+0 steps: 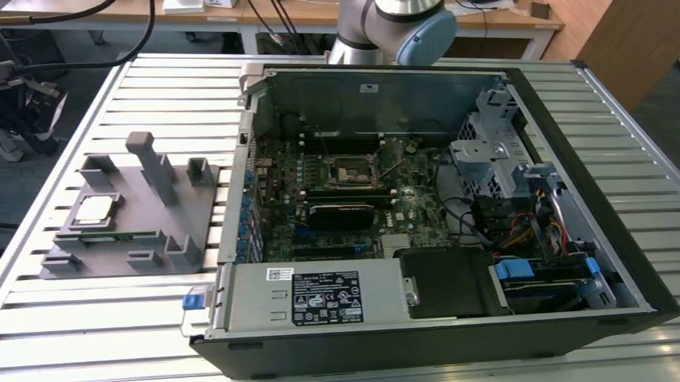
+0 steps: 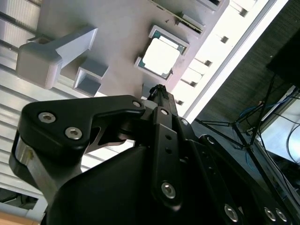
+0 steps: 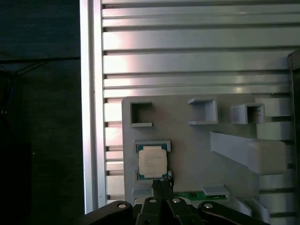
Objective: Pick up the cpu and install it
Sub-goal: 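Pick up the cpu and move it towards the insertion slot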
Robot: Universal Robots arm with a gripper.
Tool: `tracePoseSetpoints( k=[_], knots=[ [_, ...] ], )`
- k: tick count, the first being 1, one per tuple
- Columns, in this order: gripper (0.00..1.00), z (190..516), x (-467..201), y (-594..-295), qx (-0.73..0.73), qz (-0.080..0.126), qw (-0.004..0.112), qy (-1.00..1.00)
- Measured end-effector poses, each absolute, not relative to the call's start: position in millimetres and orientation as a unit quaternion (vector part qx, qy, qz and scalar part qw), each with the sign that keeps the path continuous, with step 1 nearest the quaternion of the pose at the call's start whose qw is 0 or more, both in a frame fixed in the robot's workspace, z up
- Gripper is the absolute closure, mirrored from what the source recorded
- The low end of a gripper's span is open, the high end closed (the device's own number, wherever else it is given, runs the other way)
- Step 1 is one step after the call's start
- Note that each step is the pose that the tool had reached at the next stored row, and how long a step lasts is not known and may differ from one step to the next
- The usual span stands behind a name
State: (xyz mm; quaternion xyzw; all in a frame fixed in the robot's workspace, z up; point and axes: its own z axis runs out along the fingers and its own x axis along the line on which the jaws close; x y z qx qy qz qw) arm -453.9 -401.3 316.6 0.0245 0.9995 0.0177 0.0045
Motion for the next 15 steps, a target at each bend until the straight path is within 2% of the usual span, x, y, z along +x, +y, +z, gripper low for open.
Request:
tracePoseSetpoints(
  k=[8,11,12,15],
  knots=[
    [0.89,312,-454,-402,0.023,0.018,0.005,1.000],
    [0.71,310,-454,-402,0.017,0.018,0.004,1.000],
    [0.71,309,-454,-402,0.012,0.018,0.004,1.000],
    [0.59,305,-454,-402,-0.010,0.018,0.002,1.000]
  ],
)
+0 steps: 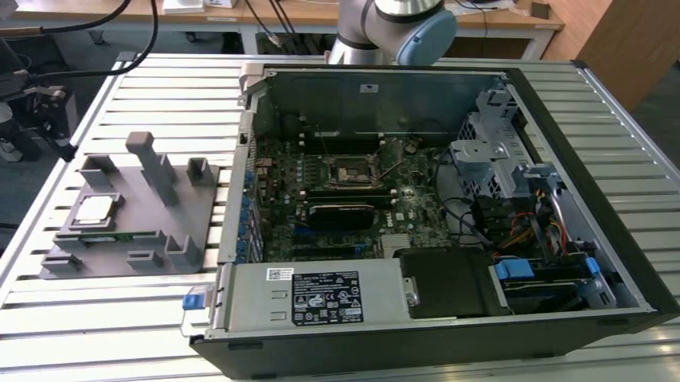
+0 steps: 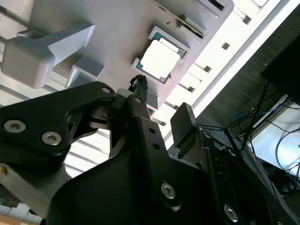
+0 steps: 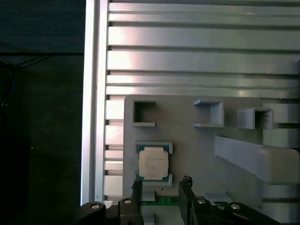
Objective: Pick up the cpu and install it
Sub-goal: 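Pick up the cpu and move it towards the insertion slot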
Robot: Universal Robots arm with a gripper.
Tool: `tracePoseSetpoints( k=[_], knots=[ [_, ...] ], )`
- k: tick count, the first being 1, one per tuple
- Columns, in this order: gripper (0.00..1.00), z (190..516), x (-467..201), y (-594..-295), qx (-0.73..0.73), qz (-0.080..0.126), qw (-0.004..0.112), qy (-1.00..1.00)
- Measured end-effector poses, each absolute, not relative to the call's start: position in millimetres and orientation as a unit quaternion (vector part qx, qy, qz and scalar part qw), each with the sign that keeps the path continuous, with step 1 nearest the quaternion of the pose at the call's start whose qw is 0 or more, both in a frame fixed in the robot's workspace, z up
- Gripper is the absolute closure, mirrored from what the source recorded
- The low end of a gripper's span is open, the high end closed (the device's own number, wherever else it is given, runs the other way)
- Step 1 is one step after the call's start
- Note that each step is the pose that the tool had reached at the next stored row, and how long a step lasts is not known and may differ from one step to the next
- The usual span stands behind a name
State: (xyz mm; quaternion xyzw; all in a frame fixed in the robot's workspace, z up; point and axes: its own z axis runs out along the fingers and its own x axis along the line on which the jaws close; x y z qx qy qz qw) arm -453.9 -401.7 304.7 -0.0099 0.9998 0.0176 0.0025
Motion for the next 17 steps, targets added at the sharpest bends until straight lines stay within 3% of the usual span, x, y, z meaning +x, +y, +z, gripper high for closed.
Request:
tracePoseSetpoints(
  k=[4,5,8,9,10,17],
  knots=[
    [0.42,299,-455,-402,-0.027,0.018,0.001,0.999],
    [0.42,297,-455,-402,-0.027,0.018,0.001,0.999],
    [0.24,291,-457,-402,-0.027,0.018,0.001,0.999],
    [0.24,290,-457,-402,-0.027,0.018,0.001,0.999],
    [0.18,288,-457,-402,-0.028,0.018,0.001,0.999],
    [0.18,275,-457,-402,-0.032,0.018,0.001,0.999]
  ],
)
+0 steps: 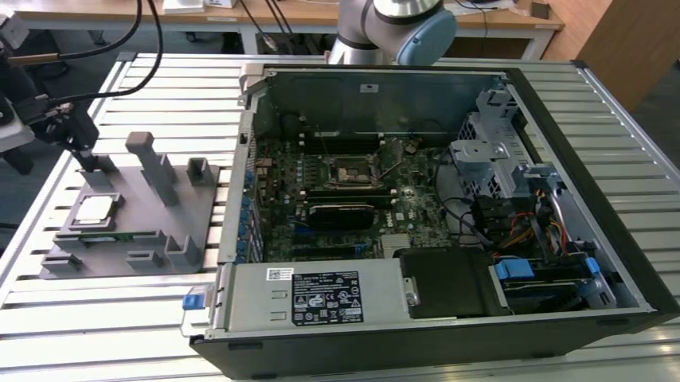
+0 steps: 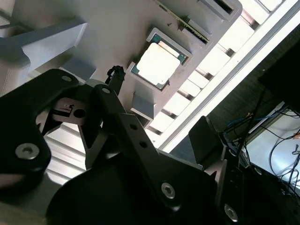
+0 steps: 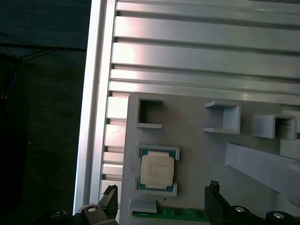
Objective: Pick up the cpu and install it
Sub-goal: 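Pick up the cpu and move it towards the insertion slot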
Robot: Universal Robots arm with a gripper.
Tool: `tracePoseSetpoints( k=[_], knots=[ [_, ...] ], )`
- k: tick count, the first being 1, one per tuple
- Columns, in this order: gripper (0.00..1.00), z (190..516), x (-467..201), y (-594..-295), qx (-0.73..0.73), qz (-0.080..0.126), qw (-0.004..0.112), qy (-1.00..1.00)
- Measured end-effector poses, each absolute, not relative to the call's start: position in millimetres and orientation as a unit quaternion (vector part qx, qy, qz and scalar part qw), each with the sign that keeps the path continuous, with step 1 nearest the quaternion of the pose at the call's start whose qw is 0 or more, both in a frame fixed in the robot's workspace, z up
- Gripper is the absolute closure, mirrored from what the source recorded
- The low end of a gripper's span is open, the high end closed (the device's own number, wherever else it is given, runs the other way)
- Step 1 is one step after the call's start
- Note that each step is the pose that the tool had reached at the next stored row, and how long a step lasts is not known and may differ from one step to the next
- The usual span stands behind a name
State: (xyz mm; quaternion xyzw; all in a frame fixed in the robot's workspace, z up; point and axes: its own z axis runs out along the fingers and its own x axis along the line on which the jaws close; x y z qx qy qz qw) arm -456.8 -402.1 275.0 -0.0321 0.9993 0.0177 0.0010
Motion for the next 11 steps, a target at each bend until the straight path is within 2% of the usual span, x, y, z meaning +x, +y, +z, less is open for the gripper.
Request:
tracePoseSetpoints(
  k=[11],
  knots=[
    [0.18,259,-457,-402,-0.036,0.018,0.001,0.999]
  ],
)
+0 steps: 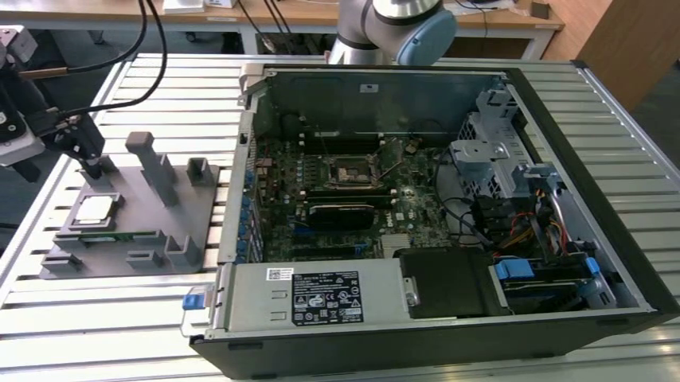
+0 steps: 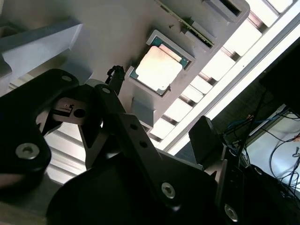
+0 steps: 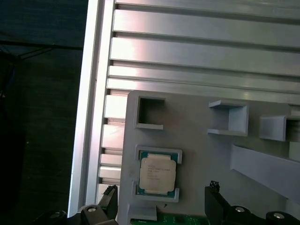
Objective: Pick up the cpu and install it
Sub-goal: 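Pick up the cpu and move it towards the insertion slot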
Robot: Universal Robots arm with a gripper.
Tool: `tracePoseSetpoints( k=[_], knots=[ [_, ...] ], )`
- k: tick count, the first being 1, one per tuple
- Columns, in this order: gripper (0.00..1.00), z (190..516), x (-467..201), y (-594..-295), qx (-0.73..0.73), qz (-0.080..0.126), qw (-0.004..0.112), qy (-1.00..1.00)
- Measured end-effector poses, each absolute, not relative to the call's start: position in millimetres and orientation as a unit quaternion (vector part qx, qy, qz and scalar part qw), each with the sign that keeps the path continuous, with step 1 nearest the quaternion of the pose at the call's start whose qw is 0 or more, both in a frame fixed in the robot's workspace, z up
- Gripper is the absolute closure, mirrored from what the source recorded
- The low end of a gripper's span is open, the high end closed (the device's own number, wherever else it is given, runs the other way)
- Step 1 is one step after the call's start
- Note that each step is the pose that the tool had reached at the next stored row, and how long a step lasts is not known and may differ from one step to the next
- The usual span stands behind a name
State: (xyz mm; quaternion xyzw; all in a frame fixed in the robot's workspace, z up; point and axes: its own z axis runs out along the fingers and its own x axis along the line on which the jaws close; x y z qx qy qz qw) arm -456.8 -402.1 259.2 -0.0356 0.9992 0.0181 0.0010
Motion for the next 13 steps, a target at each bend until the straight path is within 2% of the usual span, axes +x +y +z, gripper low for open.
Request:
tracePoseSetpoints(
  k=[13],
  knots=[
    [0.18,246,-457,-402,-0.036,0.018,0.001,0.999]
  ],
)
